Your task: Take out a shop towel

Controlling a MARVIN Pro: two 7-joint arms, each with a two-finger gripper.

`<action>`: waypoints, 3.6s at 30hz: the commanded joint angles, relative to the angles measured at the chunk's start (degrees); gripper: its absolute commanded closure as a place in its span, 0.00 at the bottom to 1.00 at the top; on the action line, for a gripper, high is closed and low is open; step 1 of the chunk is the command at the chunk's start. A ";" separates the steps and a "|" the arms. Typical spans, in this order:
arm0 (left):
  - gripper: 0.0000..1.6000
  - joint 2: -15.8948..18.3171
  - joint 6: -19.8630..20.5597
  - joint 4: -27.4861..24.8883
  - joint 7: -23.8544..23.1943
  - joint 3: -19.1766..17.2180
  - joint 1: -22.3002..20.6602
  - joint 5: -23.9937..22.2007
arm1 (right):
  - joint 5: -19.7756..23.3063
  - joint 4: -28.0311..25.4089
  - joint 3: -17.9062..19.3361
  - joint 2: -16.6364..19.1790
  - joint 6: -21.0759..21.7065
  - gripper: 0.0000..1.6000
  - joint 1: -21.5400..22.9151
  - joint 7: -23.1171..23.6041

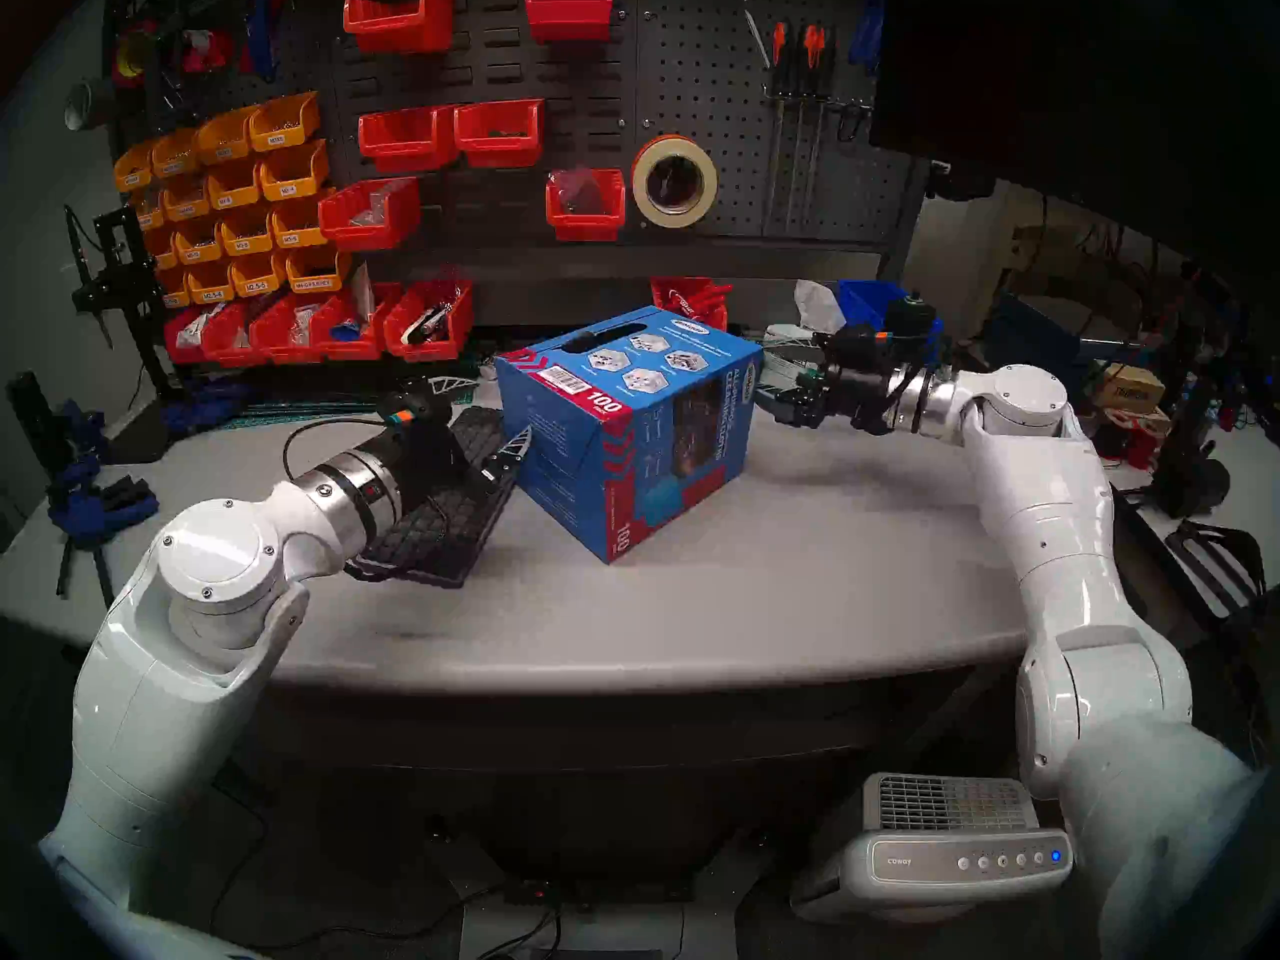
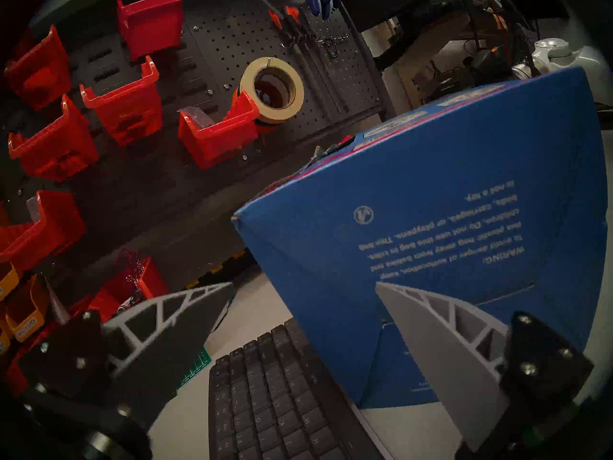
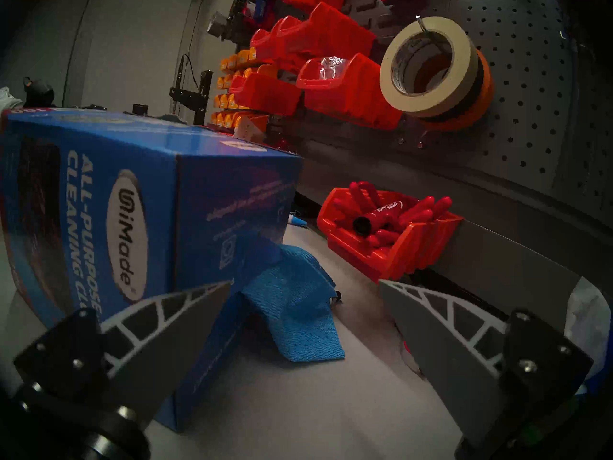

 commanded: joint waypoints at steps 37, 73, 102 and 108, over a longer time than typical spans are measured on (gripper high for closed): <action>0.00 -10.71 0.99 14.88 2.74 11.46 -21.73 5.45 | 8.14 -26.41 6.02 -0.56 4.80 0.00 -16.91 12.01; 0.00 -8.75 -1.58 33.41 2.97 0.25 -36.18 10.79 | 6.41 -40.32 22.23 3.43 12.92 0.00 -34.59 5.94; 0.00 -5.57 -7.75 18.06 -19.24 -1.58 -33.27 -3.23 | 2.95 -41.22 22.77 -1.04 16.75 0.00 -34.95 -2.59; 0.00 -8.53 -1.65 19.54 -22.81 0.02 -36.31 -7.11 | 2.87 -41.10 22.91 -1.24 16.83 0.00 -34.61 -3.07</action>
